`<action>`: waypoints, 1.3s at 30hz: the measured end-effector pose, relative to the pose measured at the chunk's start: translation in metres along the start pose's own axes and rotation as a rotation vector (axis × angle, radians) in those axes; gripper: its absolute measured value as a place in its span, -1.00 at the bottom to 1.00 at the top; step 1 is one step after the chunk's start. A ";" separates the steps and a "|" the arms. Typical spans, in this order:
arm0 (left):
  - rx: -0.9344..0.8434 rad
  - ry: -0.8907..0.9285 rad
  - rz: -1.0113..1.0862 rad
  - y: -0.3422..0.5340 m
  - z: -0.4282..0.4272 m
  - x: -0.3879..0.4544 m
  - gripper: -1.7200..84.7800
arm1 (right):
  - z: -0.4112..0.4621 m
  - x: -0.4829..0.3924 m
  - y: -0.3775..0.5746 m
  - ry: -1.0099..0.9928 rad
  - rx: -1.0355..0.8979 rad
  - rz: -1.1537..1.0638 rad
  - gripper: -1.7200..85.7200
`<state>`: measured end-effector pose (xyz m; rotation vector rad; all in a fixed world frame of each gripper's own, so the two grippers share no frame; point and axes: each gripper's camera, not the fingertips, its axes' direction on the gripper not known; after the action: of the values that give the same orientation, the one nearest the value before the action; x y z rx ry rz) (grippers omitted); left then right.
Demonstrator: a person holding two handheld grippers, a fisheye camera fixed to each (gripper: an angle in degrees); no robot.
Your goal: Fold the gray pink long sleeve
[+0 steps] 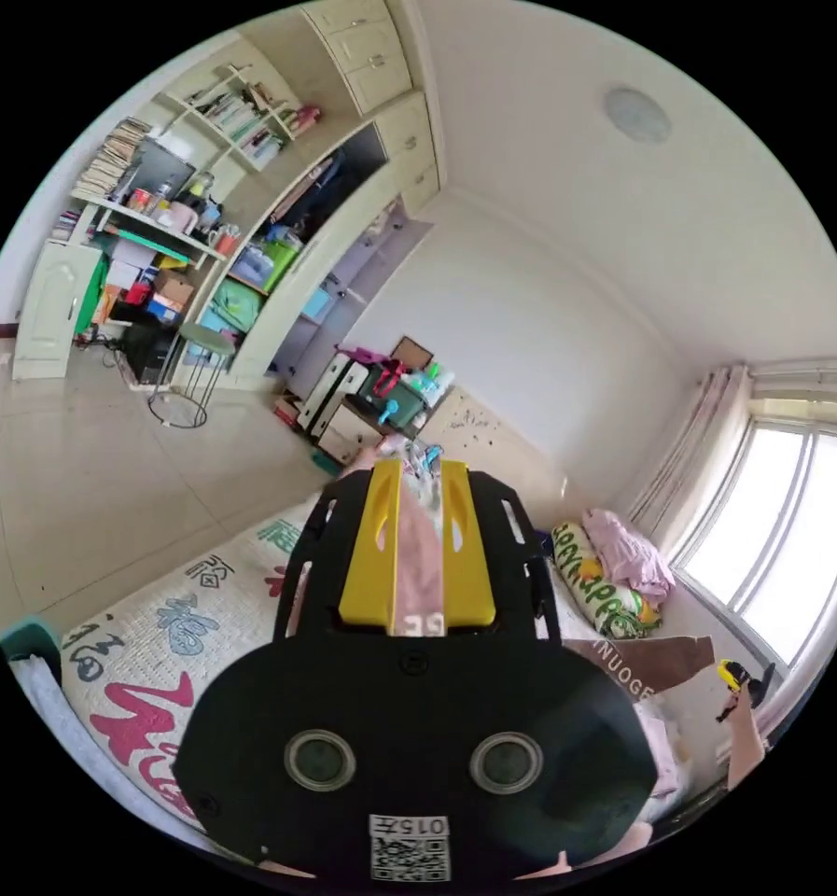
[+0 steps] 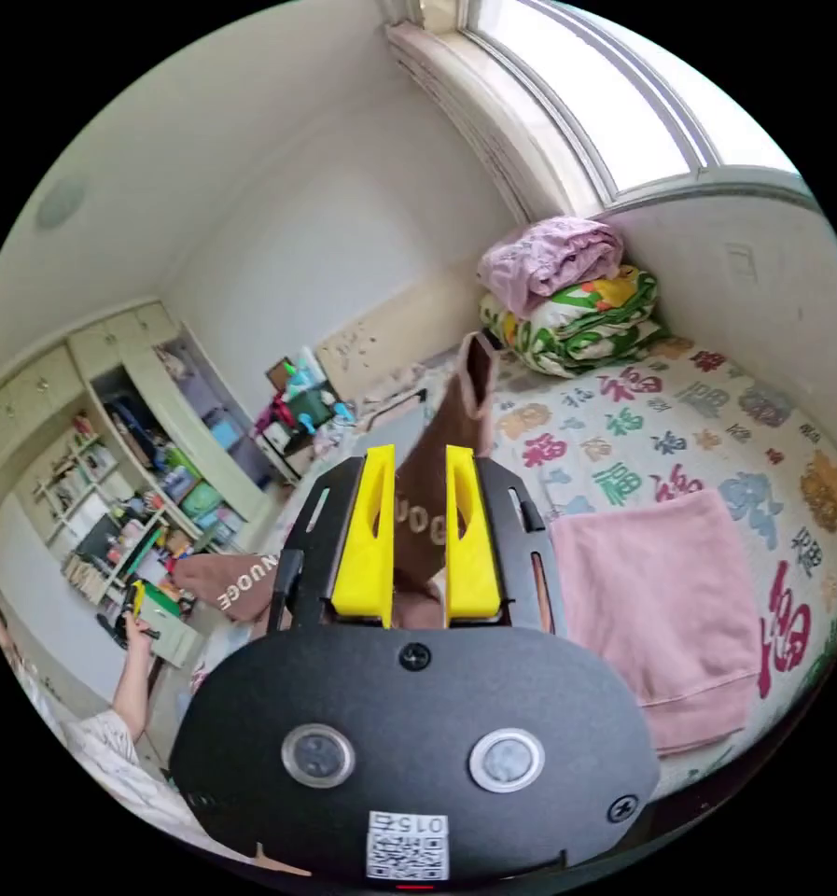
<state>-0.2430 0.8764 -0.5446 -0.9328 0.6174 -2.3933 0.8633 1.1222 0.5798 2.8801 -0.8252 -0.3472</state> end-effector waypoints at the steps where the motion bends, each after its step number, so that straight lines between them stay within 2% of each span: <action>1: -0.009 0.004 0.047 0.011 -0.011 -0.002 -0.75 | -0.004 -0.003 0.016 -0.025 -0.050 -0.040 -0.74; 4: -0.197 0.050 0.165 0.073 -0.024 -0.013 -0.73 | 0.008 -0.017 0.093 -0.025 -0.316 -0.136 -0.71; 8: -0.503 0.202 0.039 0.183 -0.036 -0.059 -0.74 | 0.005 -0.017 0.208 -0.195 -0.572 -0.046 -0.72; 11: -0.657 0.173 0.010 0.238 -0.053 -0.070 -0.72 | -0.016 -0.036 0.255 -0.183 -0.687 -0.026 -0.70; 14: -0.581 0.182 0.003 0.239 -0.085 -0.065 -0.70 | -0.052 -0.064 0.261 -0.171 -0.678 -0.038 -0.69; 18: -0.756 0.135 0.065 0.226 -0.070 -0.054 -0.67 | -0.087 -0.092 0.244 -0.166 -0.651 -0.040 -0.68; 23: -0.906 0.197 0.051 0.250 -0.058 -0.052 -0.65 | -0.108 -0.124 0.244 -0.115 -0.717 -0.045 -0.65; 28: -0.956 0.137 0.061 0.285 -0.054 -0.058 -0.56 | -0.105 -0.137 0.259 -0.022 -0.822 -0.043 -0.65; 34: -1.033 0.174 0.046 0.290 -0.031 -0.064 -0.57 | -0.094 -0.169 0.259 0.063 -0.915 -0.122 -0.65; 39: -1.062 0.134 0.079 0.291 -0.019 -0.060 -0.59 | -0.101 -0.176 0.253 0.072 -0.913 -0.102 -0.67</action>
<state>-0.1372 0.6906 -0.7515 -1.0748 2.0216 -1.9770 0.6156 1.0088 0.7565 2.0577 -0.3535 -0.4716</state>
